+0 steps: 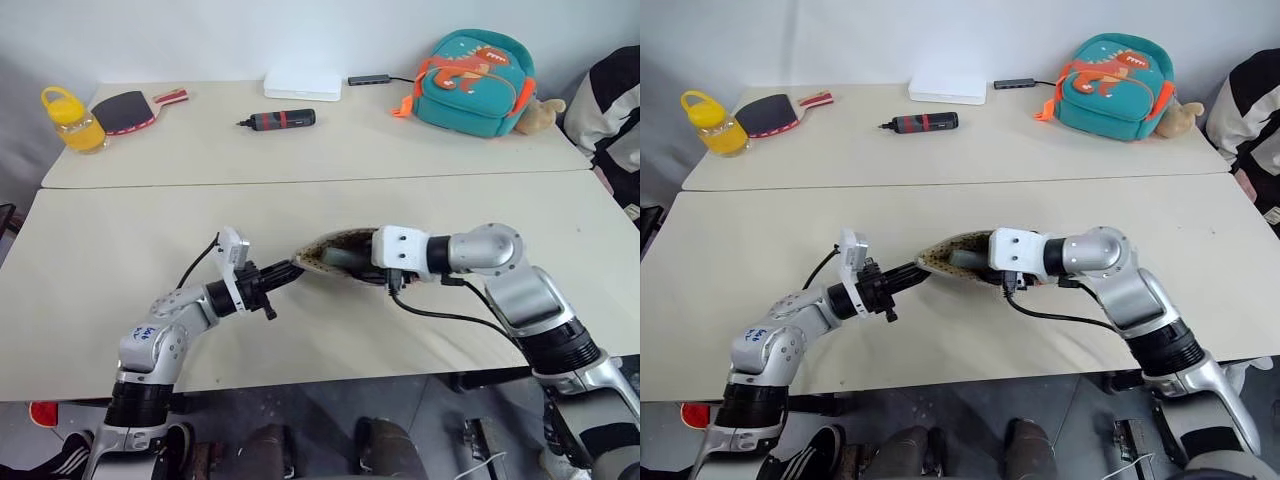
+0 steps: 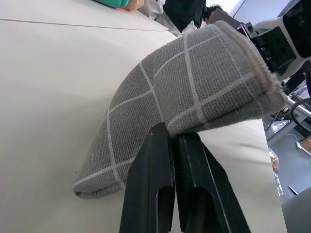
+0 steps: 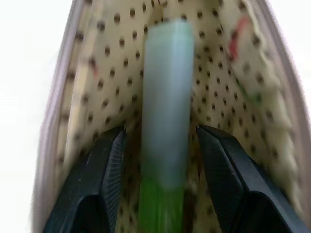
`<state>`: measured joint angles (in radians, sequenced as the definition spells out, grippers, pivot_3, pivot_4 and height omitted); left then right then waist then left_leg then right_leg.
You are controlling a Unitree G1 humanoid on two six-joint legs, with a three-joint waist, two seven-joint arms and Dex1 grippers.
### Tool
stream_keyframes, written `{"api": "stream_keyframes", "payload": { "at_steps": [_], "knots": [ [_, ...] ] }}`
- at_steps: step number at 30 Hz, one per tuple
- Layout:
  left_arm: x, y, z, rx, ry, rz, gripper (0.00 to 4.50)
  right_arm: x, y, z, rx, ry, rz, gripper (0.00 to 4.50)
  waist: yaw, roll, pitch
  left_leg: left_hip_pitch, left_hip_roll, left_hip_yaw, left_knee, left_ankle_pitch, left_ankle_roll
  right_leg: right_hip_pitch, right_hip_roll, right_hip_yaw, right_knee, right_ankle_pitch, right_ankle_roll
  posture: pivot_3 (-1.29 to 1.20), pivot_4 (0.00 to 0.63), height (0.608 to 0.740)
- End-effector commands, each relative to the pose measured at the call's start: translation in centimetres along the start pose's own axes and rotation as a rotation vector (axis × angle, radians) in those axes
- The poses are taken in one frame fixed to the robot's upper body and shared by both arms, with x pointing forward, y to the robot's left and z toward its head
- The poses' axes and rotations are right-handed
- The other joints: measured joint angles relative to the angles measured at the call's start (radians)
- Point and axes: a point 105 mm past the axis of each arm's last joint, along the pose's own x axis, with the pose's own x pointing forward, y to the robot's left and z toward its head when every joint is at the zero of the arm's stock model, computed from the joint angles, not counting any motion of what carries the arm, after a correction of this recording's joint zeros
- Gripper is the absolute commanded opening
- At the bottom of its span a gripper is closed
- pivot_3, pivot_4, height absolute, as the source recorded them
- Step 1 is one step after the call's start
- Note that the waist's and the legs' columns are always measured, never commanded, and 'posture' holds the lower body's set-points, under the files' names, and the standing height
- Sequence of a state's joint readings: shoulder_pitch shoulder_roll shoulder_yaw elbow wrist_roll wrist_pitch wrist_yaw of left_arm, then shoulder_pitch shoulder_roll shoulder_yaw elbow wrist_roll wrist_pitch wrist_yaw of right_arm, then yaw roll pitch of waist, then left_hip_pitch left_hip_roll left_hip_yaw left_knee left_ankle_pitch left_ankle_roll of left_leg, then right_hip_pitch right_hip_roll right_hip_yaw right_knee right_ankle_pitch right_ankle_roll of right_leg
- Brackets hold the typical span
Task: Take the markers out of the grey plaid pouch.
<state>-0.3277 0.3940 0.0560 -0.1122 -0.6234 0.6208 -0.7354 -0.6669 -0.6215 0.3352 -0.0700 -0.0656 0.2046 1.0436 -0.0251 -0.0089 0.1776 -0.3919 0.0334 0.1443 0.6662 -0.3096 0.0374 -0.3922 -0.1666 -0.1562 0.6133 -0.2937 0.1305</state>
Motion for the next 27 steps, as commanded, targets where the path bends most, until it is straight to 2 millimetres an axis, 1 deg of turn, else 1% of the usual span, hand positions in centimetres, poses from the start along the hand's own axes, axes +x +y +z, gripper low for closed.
{"api": "stream_keyframes", "payload": {
  "at_steps": [1,3,6,9,11,12,13,14,17,20,22,24,27],
  "knots": [
    [0.3,-1.1,0.9,0.038,-0.027,-0.037,0.0,0.1,-0.5,-0.1,-0.033,0.035,-0.022,2.26,0.001,0.0,0.0,0.0,0.0,0.0,0.0,0.0,0.0,0.0,0.0,0.0,0.0,0.0,0.0,0.0,0.15,0.74],
    [0.3,-1.2,0.8,0.036,-0.027,-0.038,0.0,0.1,-0.6,-0.1,-0.028,0.037,-0.029,1.83,0.002,0.0,0.0,0.0,0.0,0.0,0.0,0.0,0.0,0.0,0.0,0.0,0.0,0.0,0.0,0.0,0.15,0.74],
    [0.3,-1.2,0.8,0.035,-0.025,-0.036,0.0,-0.2,-0.8,0.3,-0.02,0.012,-0.033,0.97,0.0,0.0,0.0,0.0,0.0,0.0,0.0,0.0,0.0,0.0,0.0,0.0,0.0,0.0,0.0,0.0,0.15,0.74],
    [0.2,-1.0,0.8,0.034,-0.025,-0.032,0.0,-0.8,-0.9,1.9,0.011,-0.086,-0.025,0.94,0.0,0.0,0.0,0.0,0.0,0.0,0.0,0.0,0.0,0.0,0.0,0.0,0.0,0.0,0.0,0.0,0.15,0.74],
    [0.2,-1.0,0.8,0.033,-0.026,-0.031,0.0,-1.2,-0.7,2.4,0.02,-0.13,-0.014,0.8,0.0,0.0,0.0,0.0,0.0,0.0,0.0,0.0,0.0,0.0,0.0,0.0,0.0,0.0,0.0,0.0,0.15,0.74],
    [0.2,-1.0,0.8,0.034,-0.025,-0.031,0.0,-1.4,-0.5,2.5,0.023,-0.145,-0.003,0.69,0.0,0.0,0.0,0.0,0.0,0.0,0.0,0.0,0.0,0.0,0.0,0.0,0.0,0.0,0.0,0.0,0.15,0.74],
    [0.2,-1.0,0.8,0.034,-0.026,-0.031,0.0,-1.7,-0.3,2.4,0.026,-0.153,0.003,0.48,0.001,0.0,0.0,0.0,0.0,0.0,0.0,0.0,0.0,0.0,0.0,0.0,0.0,0.0,0.0,0.0,0.15,0.74],
    [0.3,-1.1,0.9,0.034,-0.026,-0.031,0.0,-2.1,-0.2,2.4,0.04,-0.167,0.007,0.42,0.003,0.0,0.0,0.0,0.0,0.0,0.0,0.0,0.0,0.0,0.0,0.0,0.0,0.0,0.0,0.0,0.15,0.74],
    [0.2,-1.0,0.9,0.036,-0.026,-0.03,0.0,-2.9,-0.3,2.0,0.083,-0.182,-0.007,0.42,0.005,0.0,0.0,0.0,0.0,0.0,0.0,0.0,0.0,0.001,0.0,0.0,-0.001,0.0,0.0,0.0,0.15,0.74],
    [0.1,-0.9,0.8,0.04,-0.021,-0.026,0.0,-3.3,-0.6,1.7,0.1,-0.189,-0.03,0.42,0.002,0.0,0.0,0.0,0.0,0.0,0.0,0.0,0.0,0.0,0.0,0.0,-0.001,0.0,0.0,0.0,0.15,0.74],
    [0.0,-0.7,0.9,0.048,-0.02,-0.019,0.0,-3.6,-1.0,2.7,0.135,-0.257,-0.047,0.42,0.001,0.0,0.0,0.0,0.0,0.0,0.0,0.0,0.0,0.0,0.0,0.0,0.0,0.0,0.0,0.0,0.15,0.74],
    [-0.3,-0.2,1.4,0.074,-0.022,-0.003,0.0,-4.2,-1.5,4.5,0.181,-0.362,-0.063,0.42,0.001,0.0,0.0,0.0,0.0,0.0,0.0,0.0,0.0,0.0,0.0,0.0,0.0,0.0,0.0,0.0,0.15,0.74],
    [-1.2,1.1,2.9,0.158,-0.027,0.055,0.0,-5.2,-2.3,6.6,0.206,-0.463,-0.072,0.42,0.0,0.0,0.0,0.0,0.0,0.0,0.0,0.0,0.0,0.0,0.0,0.0,0.0,0.0,0.0,0.0,0.15,0.74]
  ]
}}
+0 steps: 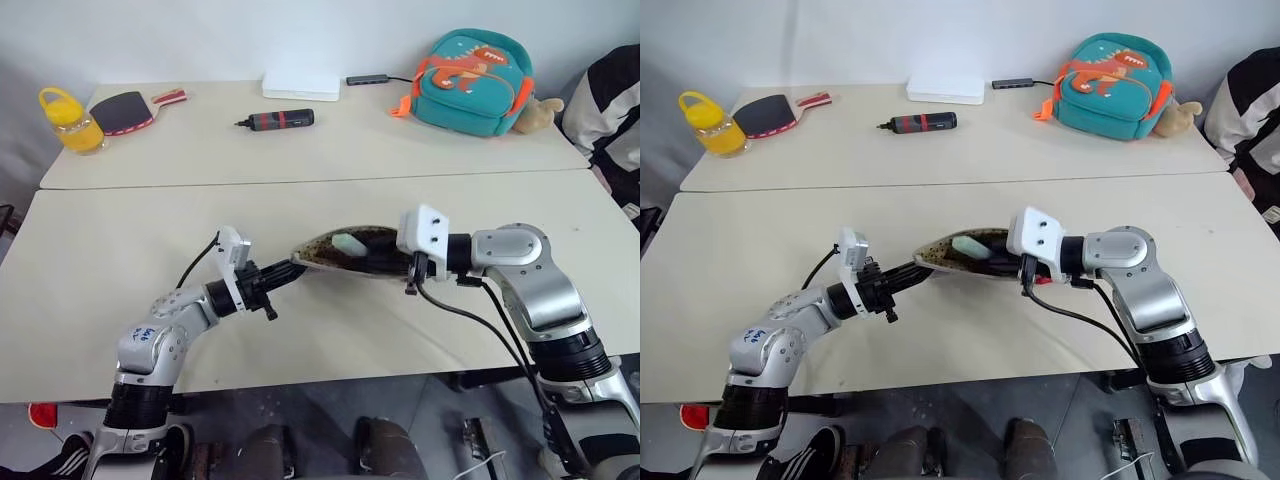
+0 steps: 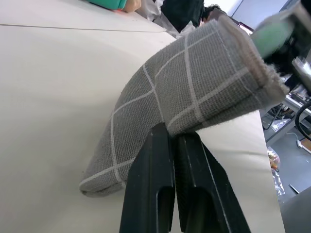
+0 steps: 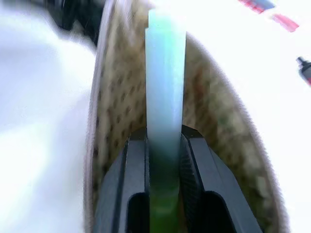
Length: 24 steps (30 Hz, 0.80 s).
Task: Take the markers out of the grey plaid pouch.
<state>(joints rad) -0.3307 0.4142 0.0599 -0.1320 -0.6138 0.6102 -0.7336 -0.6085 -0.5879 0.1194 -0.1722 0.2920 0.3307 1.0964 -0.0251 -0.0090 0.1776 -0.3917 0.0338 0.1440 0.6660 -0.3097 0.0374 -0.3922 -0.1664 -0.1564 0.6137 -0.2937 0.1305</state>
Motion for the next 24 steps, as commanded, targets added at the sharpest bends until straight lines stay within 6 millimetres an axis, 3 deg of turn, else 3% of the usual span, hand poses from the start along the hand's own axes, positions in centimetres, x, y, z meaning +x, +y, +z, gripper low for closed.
{"api": "stream_keyframes", "payload": {
  "at_steps": [1,6,9,11,13,16,20,24],
  "knots": [
    [-1.3,1.6,2.6,0.142,-0.027,0.064,0.0,-0.6,-0.6,4.4,-0.027,-0.149,-0.017,0.42,0.0,0.0,0.0,0.0,0.0,0.0,0.0,0.0,0.0,0.0,0.0,0.0,0.0,0.0,0.0,0.0,0.15,0.74],
    [-2.8,3.2,4.6,0.221,-0.031,0.126,0.0,-1.4,-2.2,7.6,0.069,-0.33,-0.083,0.42,0.001,0.0,0.0,0.0,0.0,0.0,0.0,0.0,0.0,0.0,0.0,0.0,0.0,0.0,0.0,0.0,0.15,0.74],
    [-4.1,4.7,5.7,0.306,-0.054,0.221,0.0,-1.7,-3.1,7.6,0.073,-0.312,-0.129,0.42,0.003,0.0,0.0,0.0,-0.001,0.0,-0.001,0.0,0.0,0.0,0.0,0.0,0.0,0.0,0.0,0.0,0.15,0.74],
    [-5.5,6.7,7.2,0.473,-0.062,0.375,0.0,-1.8,-4.0,5.4,0.009,-0.164,-0.179,0.42,0.005,0.0,0.0,0.0,-0.001,0.0,-0.001,0.0,0.0,0.0,0.0,0.0,0.0,0.0,0.0,0.0,0.15,0.74],
    [-7.1,8.1,9.1,0.688,-0.065,0.533,0.0,-2.6,-5.2,1.2,-0.097,0.072,-0.246,0.42,0.003,0.0,0.0,0.0,-0.002,0.0,-0.001,0.0,0.0,-0.001,0.0,0.0,0.0,0.0,0.0,0.0,0.15,0.74],
    [-7.8,8.5,10.0,0.909,-0.048,0.65,0.0,-3.9,-6.9,-3.1,-0.267,0.313,-0.328,0.42,0.0,-0.003,0.0,-0.001,-0.002,0.001,-0.002,0.0,0.0,-0.001,0.0,-0.001,-0.001,0.0,0.0,0.0,0.15,0.74],
    [-7.0,7.8,7.4,1.059,0.031,0.627,0.0,-4.4,-7.8,-6.3,-0.458,0.463,-0.345,0.42,-0.004,-0.002,0.0,0.0,-0.001,0.003,-0.003,0.0,0.0,-0.002,-0.002,0.0,-0.001,0.0,0.0,0.0,0.15,0.74],
    [-6.8,7.6,4.0,1.016,0.067,0.629,0.0,-3.8,-6.8,-9.7,-0.536,0.545,-0.29,0.42,-0.011,-0.002,0.0,0.001,-0.001,0.004,-0.004,0.0,0.0,-0.002,-0.002,0.0,-0.001,0.0,0.0,0.0,0.15,0.74]
  ]
}}
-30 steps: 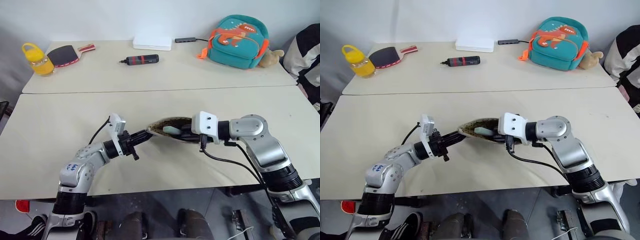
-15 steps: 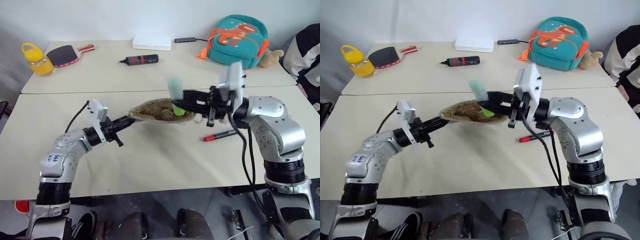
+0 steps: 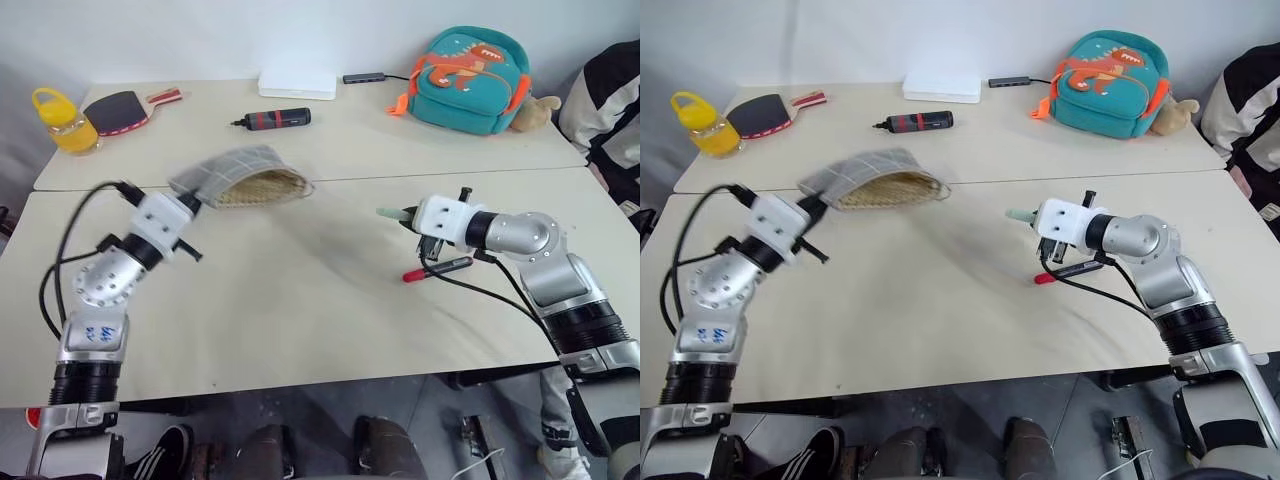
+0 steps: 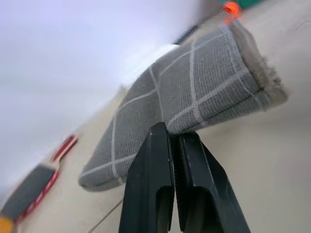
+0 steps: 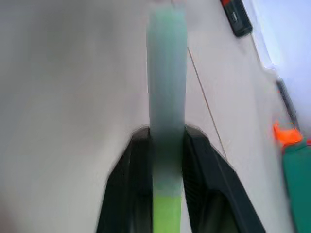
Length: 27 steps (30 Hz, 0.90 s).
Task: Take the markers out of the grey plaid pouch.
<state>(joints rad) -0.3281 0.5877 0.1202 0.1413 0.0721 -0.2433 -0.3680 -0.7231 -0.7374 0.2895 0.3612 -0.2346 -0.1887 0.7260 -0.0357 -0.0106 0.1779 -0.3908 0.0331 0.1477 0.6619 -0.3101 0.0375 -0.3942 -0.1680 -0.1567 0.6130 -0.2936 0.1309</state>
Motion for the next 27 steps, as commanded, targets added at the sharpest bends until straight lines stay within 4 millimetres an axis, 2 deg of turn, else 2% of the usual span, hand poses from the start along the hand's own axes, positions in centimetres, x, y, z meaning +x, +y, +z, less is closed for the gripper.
{"api": "stream_keyframes", "payload": {
  "at_steps": [1,3,6,10,14,15,16,20,23,27],
  "knots": [
    [-0.5,-1.3,-0.3,-0.011,0.003,0.011,0.0,0.8,0.9,-0.2,-0.078,-0.01,0.001,0.42,0.001,0.0,0.0,0.0,0.0,0.0,0.0,0.0,0.0,0.0,0.0,0.0,0.0,0.0,0.0,0.0,0.15,0.74],
    [-0.8,-2.2,-0.6,-0.069,0.008,-0.022,0.53,1.1,1.4,0.1,-0.036,-0.046,0.011,0.42,0.002,0.0,0.0,-0.001,0.001,0.0,0.001,0.0,0.0,0.0,0.001,0.0,0.0,0.0,0.0,0.0,0.15,0.74],
    [-1.1,-2.3,-0.8,-0.098,0.017,-0.026,1.31,1.1,1.4,0.3,-0.007,-0.075,0.01,1.41,0.003,0.0,0.0,0.0,0.002,-0.001,0.003,0.001,0.0,0.002,0.001,0.0,0.001,0.0,0.0,0.0,0.15,0.74],
    [-1.7,-2.2,0.2,-0.163,-0.026,-0.056,2.62,0.6,1.0,0.6,0.03,-0.116,-0.011,2.77,0.004,0.0,0.0,0.0,0.002,-0.001,0.003,0.001,0.0,0.001,0.0,0.0,0.002,0.0,0.0,0.0,0.15,0.74],
    [-3.1,-2.2,1.6,-0.316,-0.081,-0.111,3.9,-0.5,0.5,1.3,0.237,-0.213,-0.047,4.11,0.009,0.0,0.0,0.0,0.002,-0.003,0.003,0.001,0.0,0.002,0.0,-0.001,0.002,0.0,0.0,0.0,0.15,0.74],
    [-3.8,-2.2,1.9,-0.359,-0.086,-0.135,4.25,-1.1,0.9,1.5,0.269,-0.237,-0.023,4.46,0.008,0.0,0.0,0.0,0.002,-0.003,0.003,0.001,0.0,0.002,0.0,-0.001,0.001,0.0,0.0,0.0,0.15,0.74],
    [-4.6,-2.3,2.2,-0.403,-0.093,-0.161,4.48,-1.6,1.4,1.8,0.296,-0.256,0.003,4.5,0.008,0.0,0.0,0.0,0.002,-0.003,0.003,0.0,0.0,0.002,0.0,-0.001,0.001,0.0,0.0,0.0,0.15,0.74],
    [-7.1,-1.3,2.3,-0.593,-0.076,-0.139,4.48,-4.6,1.2,3.5,0.566,-0.411,-0.019,4.5,0.008,0.001,0.001,0.0,0.002,-0.004,0.002,0.0,0.0,0.002,0.0,-0.001,0.001,0.0,0.0,0.0,0.15,0.74],
    [-8.2,-0.8,1.5,-0.615,-0.015,-0.103,4.48,-6.3,2.0,4.2,0.675,-0.457,0.014,4.5,0.01,0.001,0.001,0.0,0.002,-0.004,0.004,0.0,0.0,0.003,0.0,0.0,0.001,0.0,0.0,0.0,0.15,0.74],
    [-9.9,0.2,-0.4,-0.565,0.088,-0.027,4.48,-8.9,4.4,2.8,0.757,-0.414,0.057,4.5,0.026,0.001,0.001,0.001,0.002,-0.004,0.004,-0.001,0.001,0.004,0.0,0.0,-0.001,0.0,-0.001,0.0,0.15,0.74]
  ]
}}
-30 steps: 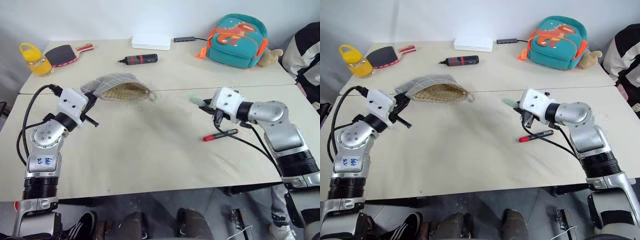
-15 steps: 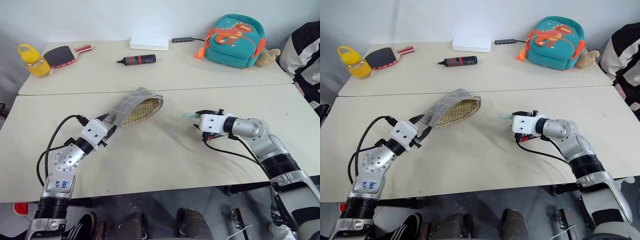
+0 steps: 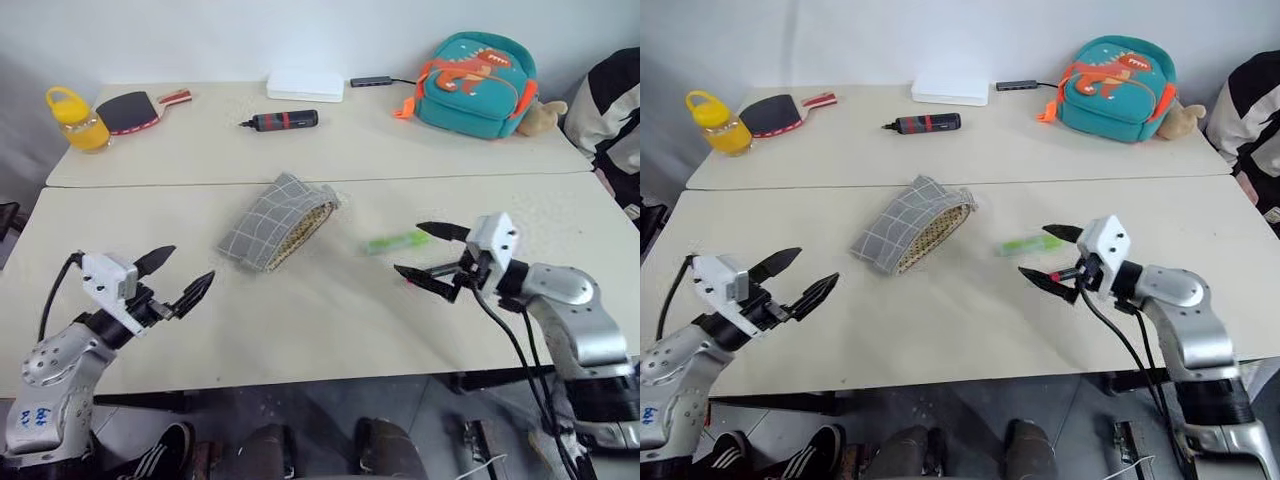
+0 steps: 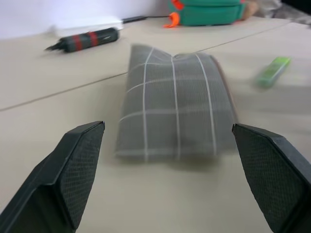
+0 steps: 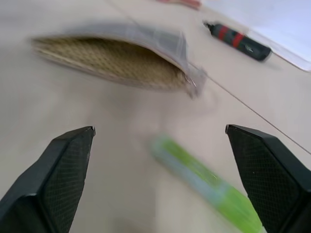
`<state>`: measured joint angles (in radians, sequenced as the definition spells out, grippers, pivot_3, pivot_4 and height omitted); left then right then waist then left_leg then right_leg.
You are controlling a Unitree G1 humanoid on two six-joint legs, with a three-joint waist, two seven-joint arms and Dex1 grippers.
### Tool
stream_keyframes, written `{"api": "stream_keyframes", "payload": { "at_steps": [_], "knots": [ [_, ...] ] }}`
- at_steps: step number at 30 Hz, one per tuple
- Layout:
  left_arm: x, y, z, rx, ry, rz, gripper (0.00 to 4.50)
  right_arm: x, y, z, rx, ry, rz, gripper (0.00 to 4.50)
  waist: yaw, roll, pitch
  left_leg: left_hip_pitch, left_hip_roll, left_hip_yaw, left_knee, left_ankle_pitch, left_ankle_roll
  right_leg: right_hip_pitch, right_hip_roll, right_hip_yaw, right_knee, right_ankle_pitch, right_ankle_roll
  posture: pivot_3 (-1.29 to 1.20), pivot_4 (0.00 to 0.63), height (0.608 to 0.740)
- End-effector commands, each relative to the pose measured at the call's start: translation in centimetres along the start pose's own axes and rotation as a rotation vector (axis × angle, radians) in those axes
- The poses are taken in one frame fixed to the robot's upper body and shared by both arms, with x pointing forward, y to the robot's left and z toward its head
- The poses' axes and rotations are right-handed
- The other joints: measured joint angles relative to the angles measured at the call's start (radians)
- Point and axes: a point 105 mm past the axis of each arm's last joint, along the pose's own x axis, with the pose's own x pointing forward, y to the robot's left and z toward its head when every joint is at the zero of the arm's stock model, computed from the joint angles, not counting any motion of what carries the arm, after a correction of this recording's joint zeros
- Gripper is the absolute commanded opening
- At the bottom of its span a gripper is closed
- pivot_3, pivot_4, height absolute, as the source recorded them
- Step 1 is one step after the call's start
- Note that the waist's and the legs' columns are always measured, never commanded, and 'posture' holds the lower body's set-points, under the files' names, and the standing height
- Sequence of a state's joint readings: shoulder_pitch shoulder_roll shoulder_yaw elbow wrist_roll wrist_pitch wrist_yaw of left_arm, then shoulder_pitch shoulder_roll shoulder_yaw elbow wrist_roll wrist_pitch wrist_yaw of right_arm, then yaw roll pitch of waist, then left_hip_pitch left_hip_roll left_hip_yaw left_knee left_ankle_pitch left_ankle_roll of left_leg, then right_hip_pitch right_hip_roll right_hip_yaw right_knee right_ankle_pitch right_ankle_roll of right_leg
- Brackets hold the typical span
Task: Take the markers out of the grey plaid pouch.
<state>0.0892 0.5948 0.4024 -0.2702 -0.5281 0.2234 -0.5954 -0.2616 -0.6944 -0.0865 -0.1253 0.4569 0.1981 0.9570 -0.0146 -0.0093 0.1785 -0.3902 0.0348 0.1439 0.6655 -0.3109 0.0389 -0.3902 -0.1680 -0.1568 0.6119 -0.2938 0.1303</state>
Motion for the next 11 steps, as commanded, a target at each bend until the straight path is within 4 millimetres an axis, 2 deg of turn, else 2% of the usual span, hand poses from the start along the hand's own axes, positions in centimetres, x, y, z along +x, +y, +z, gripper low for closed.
{"api": "stream_keyframes", "payload": {
  "at_steps": [1,4,7,11],
  "knots": [
    [-1.5,1.6,0.3,0.041,0.018,0.073,4.48,-2.8,0.0,-0.4,0.026,0.018,-0.021,4.5,0.011,0.0,0.0,0.0,0.0,0.0,0.0,-0.001,0.0,0.0,0.0,0.0,-0.001,0.0,0.0,0.0,0.15,0.74],
    [-2.6,2.7,-0.2,-0.009,0.021,0.112,4.48,-4.7,-0.1,-1.9,0.017,0.078,-0.036,4.5,0.013,0.001,0.0,0.0,0.0,0.003,0.0,-0.001,0.001,-0.001,0.0,0.001,-0.001,0.0,0.0,0.0,0.15,0.74],
    [-3.3,3.4,-0.9,-0.084,0.017,0.146,4.48,-5.2,0.5,-2.3,0.041,0.079,-0.016,4.5,0.013,0.001,0.0,0.0,0.0,0.003,0.0,-0.001,0.0,-0.001,0.0,0.001,-0.001,0.0,0.0,0.0,0.15,0.74],
    [-3.3,3.7,-1.3,-0.054,0.03,0.148,4.48,-5.2,0.9,-2.6,0.027,0.068,0.001,4.5,0.013,0.001,0.0,0.0,0.0,0.003,0.0,-0.001,0.0,-0.001,0.0,0.001,-0.001,0.0,0.0,0.0,0.15,0.74]
  ]
}}
